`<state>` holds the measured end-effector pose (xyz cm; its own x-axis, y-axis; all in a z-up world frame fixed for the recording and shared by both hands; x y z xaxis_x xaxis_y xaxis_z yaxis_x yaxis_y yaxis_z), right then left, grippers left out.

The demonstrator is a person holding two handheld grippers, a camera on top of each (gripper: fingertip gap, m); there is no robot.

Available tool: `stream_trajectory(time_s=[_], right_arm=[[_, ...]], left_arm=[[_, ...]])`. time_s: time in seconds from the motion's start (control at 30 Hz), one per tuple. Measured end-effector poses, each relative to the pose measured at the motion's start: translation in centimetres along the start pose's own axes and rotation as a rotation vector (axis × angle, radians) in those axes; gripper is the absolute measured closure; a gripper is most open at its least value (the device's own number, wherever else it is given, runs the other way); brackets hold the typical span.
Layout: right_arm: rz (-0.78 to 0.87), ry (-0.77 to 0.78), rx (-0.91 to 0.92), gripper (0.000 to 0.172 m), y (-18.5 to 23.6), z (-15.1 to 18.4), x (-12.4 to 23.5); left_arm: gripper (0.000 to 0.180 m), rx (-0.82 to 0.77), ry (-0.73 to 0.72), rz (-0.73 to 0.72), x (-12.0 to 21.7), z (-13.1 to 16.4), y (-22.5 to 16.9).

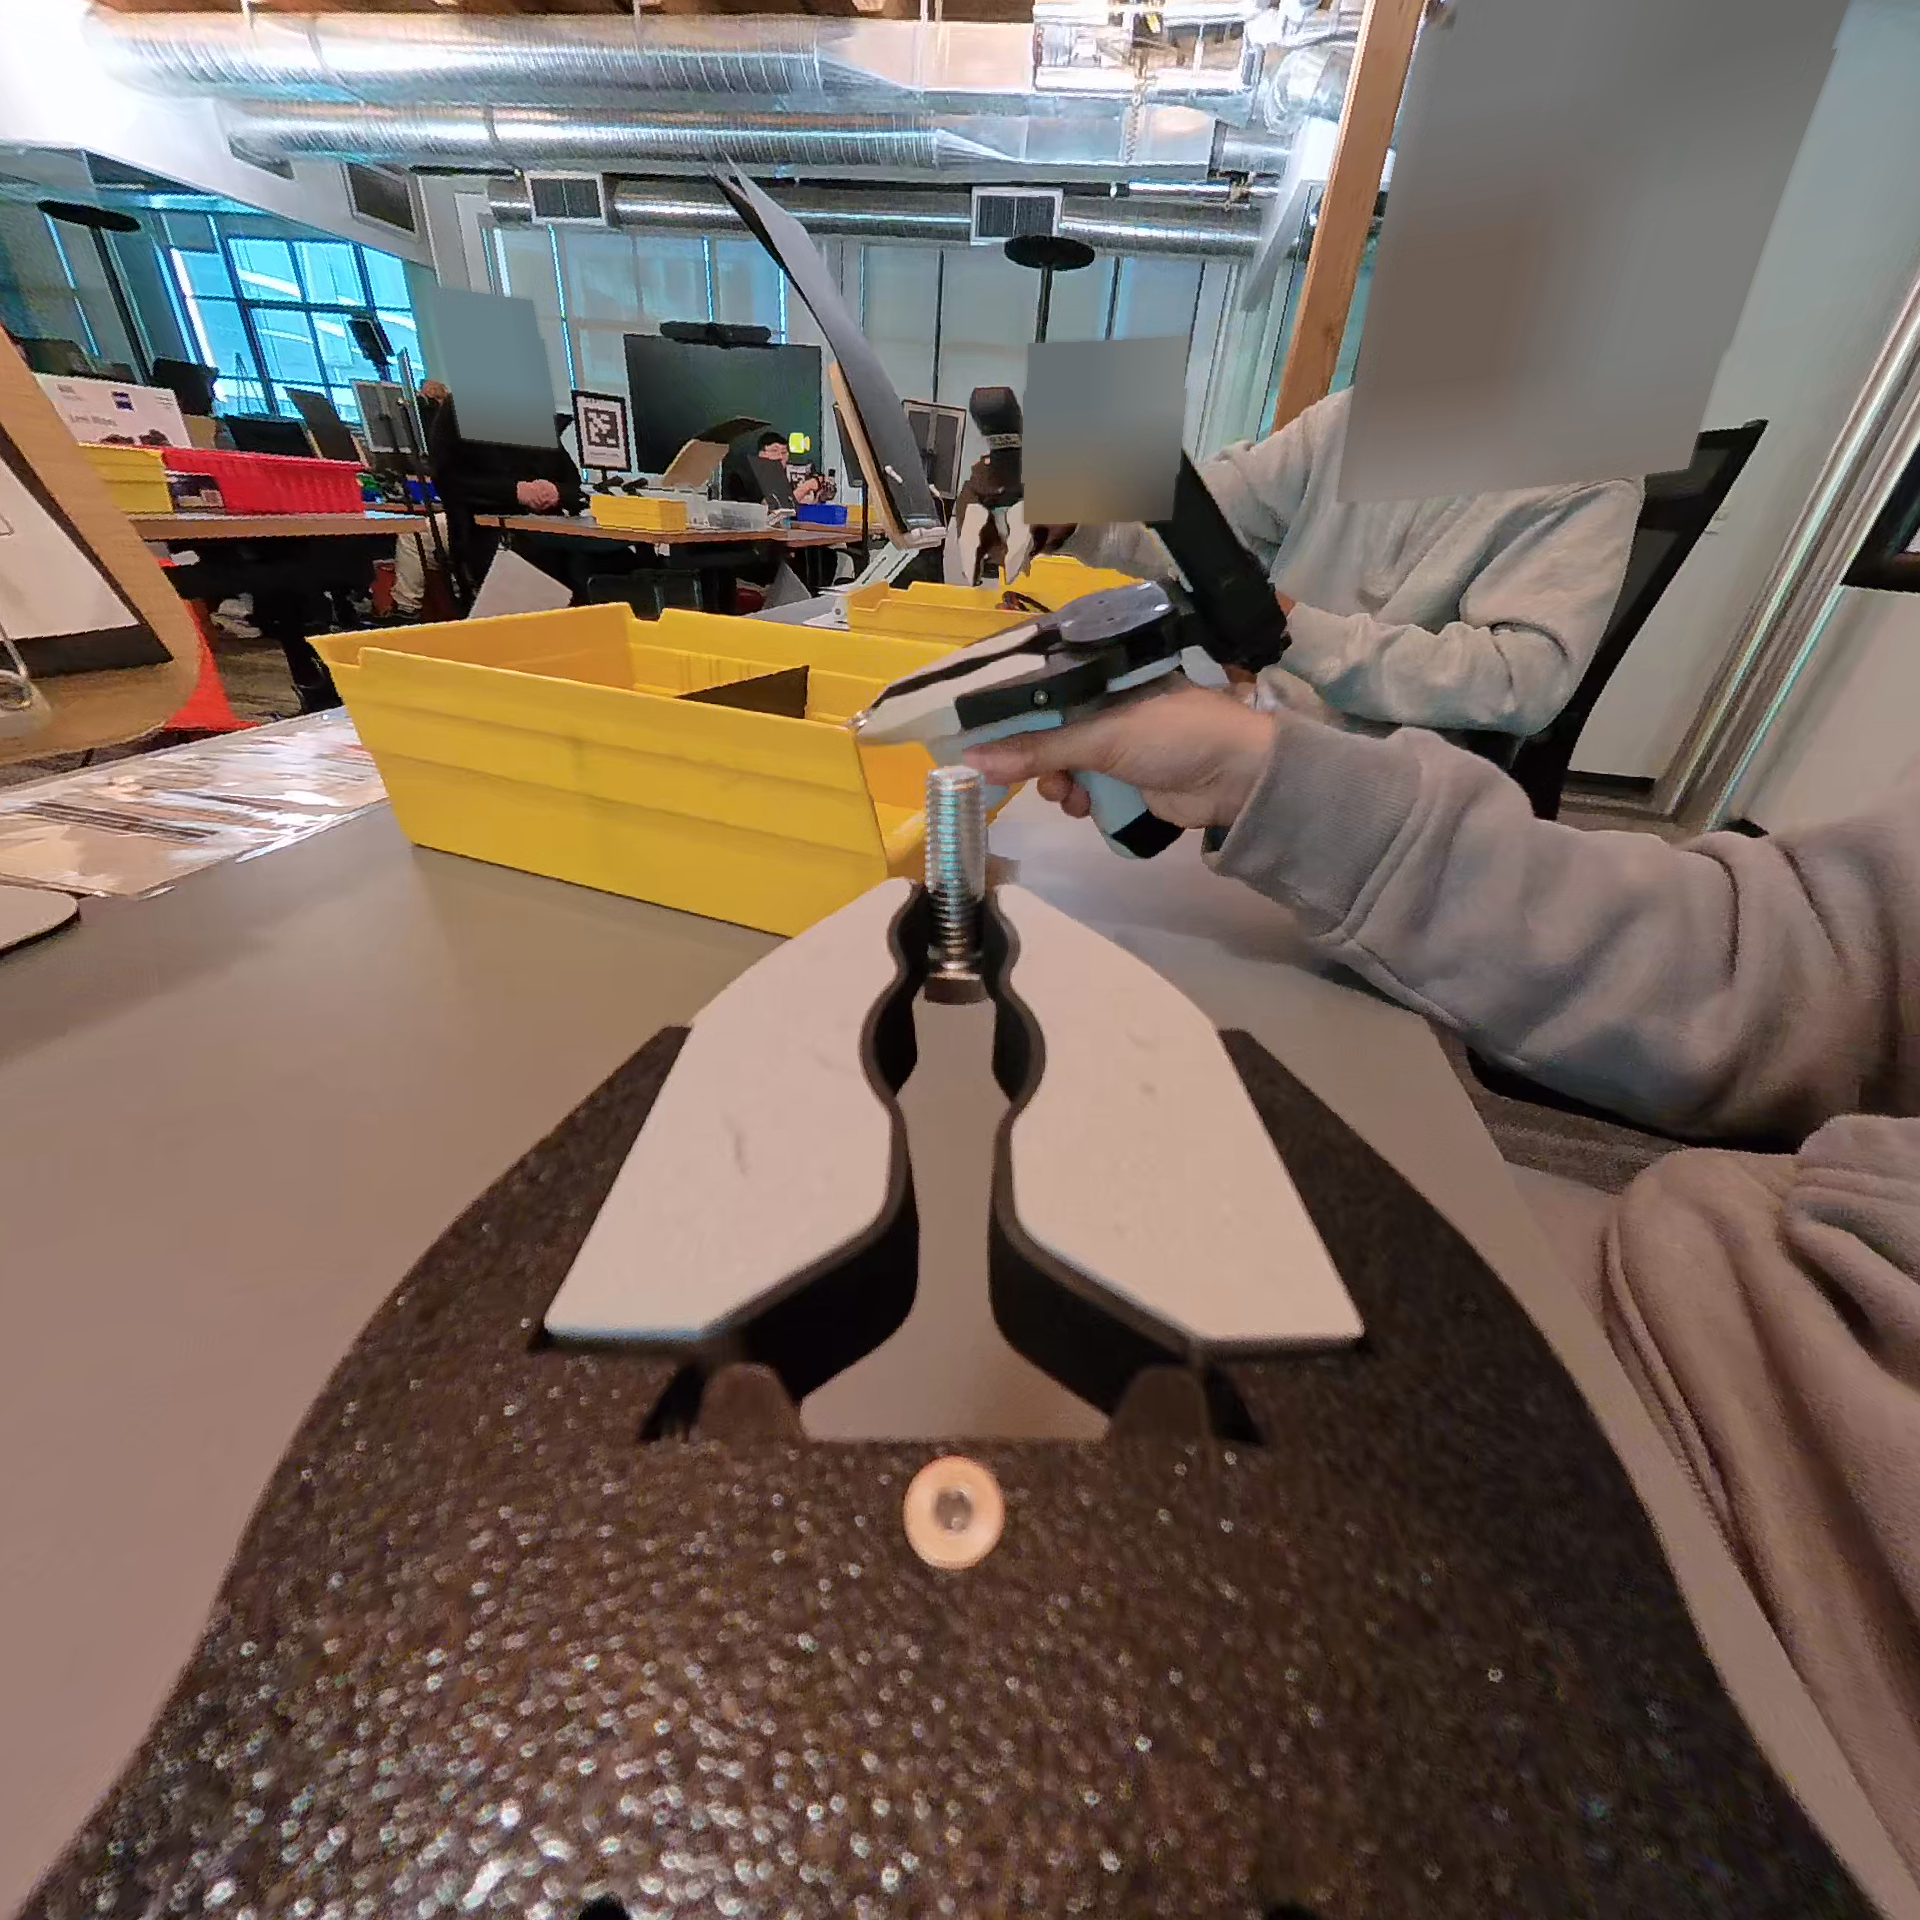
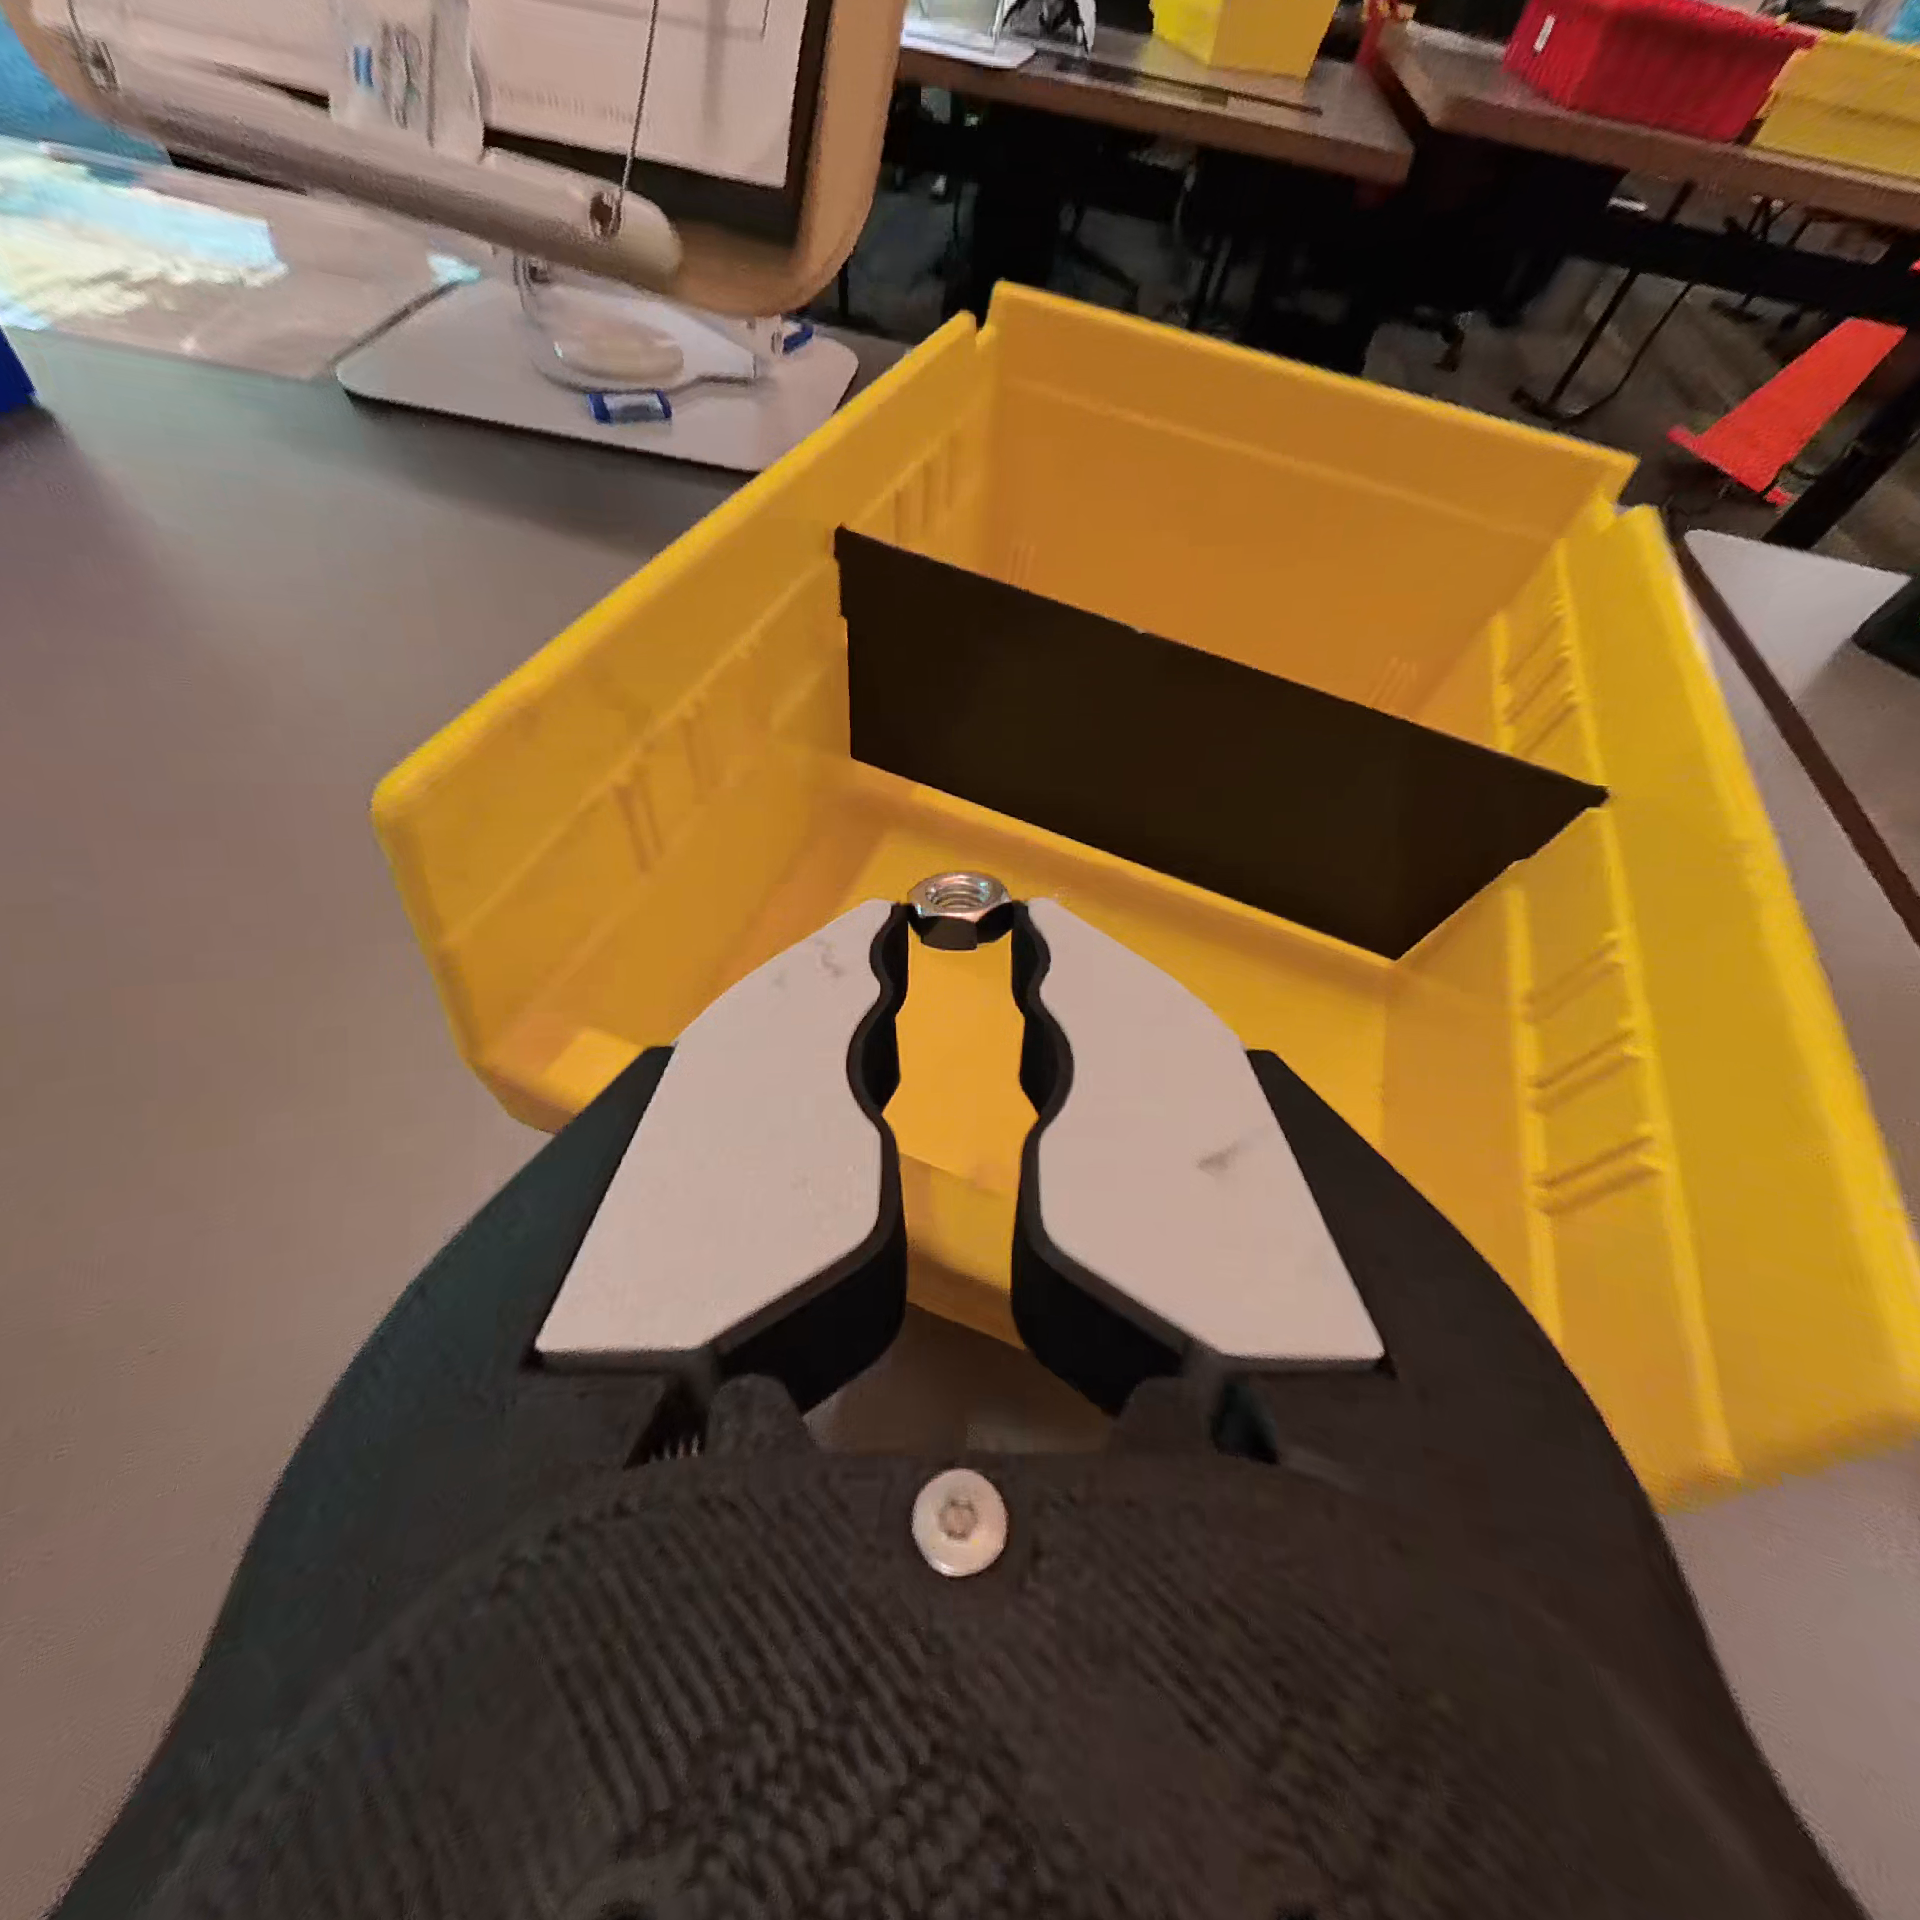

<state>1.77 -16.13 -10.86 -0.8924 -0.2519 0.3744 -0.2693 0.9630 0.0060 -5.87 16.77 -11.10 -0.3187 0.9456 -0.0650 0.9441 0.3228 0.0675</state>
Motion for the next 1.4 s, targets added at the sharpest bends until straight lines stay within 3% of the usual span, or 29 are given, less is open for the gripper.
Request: stream_trajectory(time_s=[0.13, 0.23, 0.33, 0.47, 0.6, 0.7, 0.8, 0.9, 0.97, 1.23, 1.3, 1.4], right_arm=[[0.007, 0.0, 0.067, 0.152, 0.9, 0.3, -0.7], [0.007, -0.009, 0.067, 0.126, 0.6, -0.1, -0.3], [-0.042, -0.058, 0.044, 0.12, 0.5, -1.3, 1.0], [-0.383, -0.138, 0.141, 0.11, 4.7, -3.2, 2.8], [-0.793, -0.229, 0.224, 0.116, 12.1, -3.7, 4.5], [-0.958, -0.261, 0.201, 0.126, 16.2, -3.2, 4.7], [-1.019, -0.239, 0.186, 0.132, 18.3, -2.4, 4.4], [-1.007, -0.237, 0.201, 0.142, 19.0, -1.9, 4.1], [-0.99, -0.23, 0.184, 0.161, 19.1, -1.9, 3.9], [-0.961, -0.223, 0.211, 0.163, 18.7, -2.4, 3.9], [-0.796, -0.267, 0.308, 0.163, 17.2, -3.7, 4.0], [-0.422, -0.208, 0.507, 0.163, 12.6, -6.9, 2.6]], left_arm=[[0.172, -0.006, 0.005, -0.008, 0.0, 0.0, 0.0], [0.172, -0.002, 0.002, -0.018, 0.1, 0.0, 0.1], [0.172, -0.003, 0.001, -0.028, 0.2, 0.0, 0.2], [0.172, -0.004, -0.002, -0.038, 0.2, 0.0, 0.2], [0.172, -0.02, -0.004, -0.033, 0.1, -0.1, 0.1], [0.172, -0.038, -0.006, -0.018, 0.1, -0.2, -0.1], [0.172, -0.053, 0.003, 0.003, -0.1, -0.2, -0.3], [0.172, -0.072, 0.01, 0.022, -0.3, -0.2, -0.6], [0.172, -0.085, 0.019, 0.024, -0.3, -0.2, -0.6], [0.168, -0.132, -0.002, -0.067, -0.5, -0.1, -0.6], [0.149, -0.132, -0.018, -0.125, -0.3, -0.1, -0.3], [0.144, -0.098, -0.012, -0.136, -0.1, -0.1, 0.0]])
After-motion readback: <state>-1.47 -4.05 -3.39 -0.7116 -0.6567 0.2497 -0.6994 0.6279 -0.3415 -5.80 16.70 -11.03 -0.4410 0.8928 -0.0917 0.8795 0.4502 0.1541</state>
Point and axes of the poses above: each gripper's, where its closed fingertips meet, x back along the fingers, z out of its underside, y = z × x across the jaws, the point moved 9 cm from there along x, back along the fingers, and after that the axes turned 8 degrees about -x, right-handed, at the moved point
